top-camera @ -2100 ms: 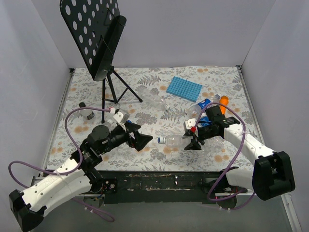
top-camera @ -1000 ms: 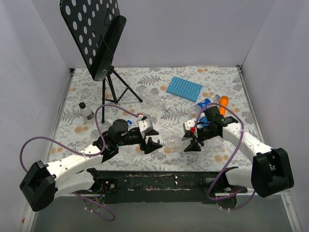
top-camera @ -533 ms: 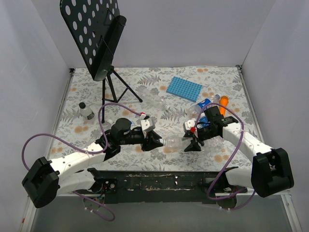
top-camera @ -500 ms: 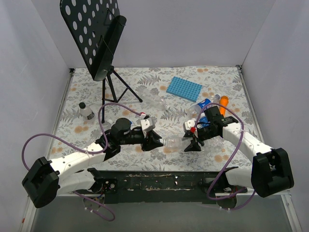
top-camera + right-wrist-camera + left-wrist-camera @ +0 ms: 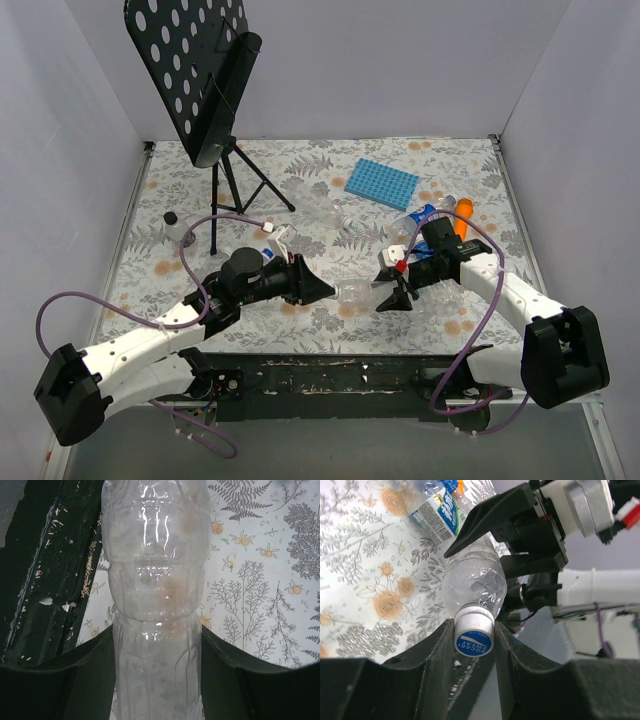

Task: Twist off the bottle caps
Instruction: Unscrew the bottle cap from the plastic bottle.

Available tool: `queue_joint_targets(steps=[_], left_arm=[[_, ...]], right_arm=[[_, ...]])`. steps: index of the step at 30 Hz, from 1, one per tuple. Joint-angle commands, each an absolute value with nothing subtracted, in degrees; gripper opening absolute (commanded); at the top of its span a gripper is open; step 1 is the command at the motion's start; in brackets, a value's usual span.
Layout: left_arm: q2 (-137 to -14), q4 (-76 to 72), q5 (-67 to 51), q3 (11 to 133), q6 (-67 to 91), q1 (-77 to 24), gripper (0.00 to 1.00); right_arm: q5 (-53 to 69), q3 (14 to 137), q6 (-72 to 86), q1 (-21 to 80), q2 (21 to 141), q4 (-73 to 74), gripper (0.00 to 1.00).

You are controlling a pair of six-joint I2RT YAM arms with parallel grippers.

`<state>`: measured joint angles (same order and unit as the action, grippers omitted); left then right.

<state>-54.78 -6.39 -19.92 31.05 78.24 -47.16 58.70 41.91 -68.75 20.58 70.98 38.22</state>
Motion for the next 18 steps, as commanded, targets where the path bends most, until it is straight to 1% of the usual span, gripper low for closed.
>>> queue_joint_targets(steps=[1, 6, 10, 11, 12, 13, 15, 16, 18], left_arm=[[-50.98, -2.2, -10.9, 34.18, 95.96, -46.5, 0.0], [-52.99, 1.48, -9.06, 36.03, 95.36, -46.49, 0.0], [-53.79, 1.23, -9.67, 35.86, 93.35, -46.58, 0.0], [-53.79, 1.14, -9.75, 35.95, 92.82, -46.5, 0.08], [-53.79, 1.23, -9.67, 36.03, 92.12, -46.49, 0.27], [-53.53, 1.14, -9.58, 36.12, 91.33, -46.49, 0.37], [-52.74, 1.05, -9.14, 36.21, 89.74, -46.49, 0.53], [-52.21, 1.32, -8.71, 36.12, 89.13, -46.49, 0.64], [-51.25, 2.37, -7.74, 36.47, 87.46, -46.41, 0.8]], right_arm=[[57.13, 43.07, -69.17, 20.48, 71.01, 39.73, 0.07], [56.87, 42.72, -69.0, 20.48, 70.4, 39.47, 0.07], [56.43, 42.63, -68.82, 20.39, 70.66, 39.29, 0.07], [56.34, 42.63, -68.82, 20.39, 70.58, 39.2, 0.07], [56.34, 42.63, -68.82, 20.39, 70.66, 39.29, 0.07], [56.34, 42.63, -68.82, 20.48, 70.84, 39.2, 0.07], [56.34, 42.63, -68.82, 20.48, 70.93, 39.2, 0.07], [56.34, 42.63, -68.82, 20.39, 70.93, 39.2, 0.08], [56.34, 42.63, -68.82, 20.39, 70.84, 39.2, 0.07]])
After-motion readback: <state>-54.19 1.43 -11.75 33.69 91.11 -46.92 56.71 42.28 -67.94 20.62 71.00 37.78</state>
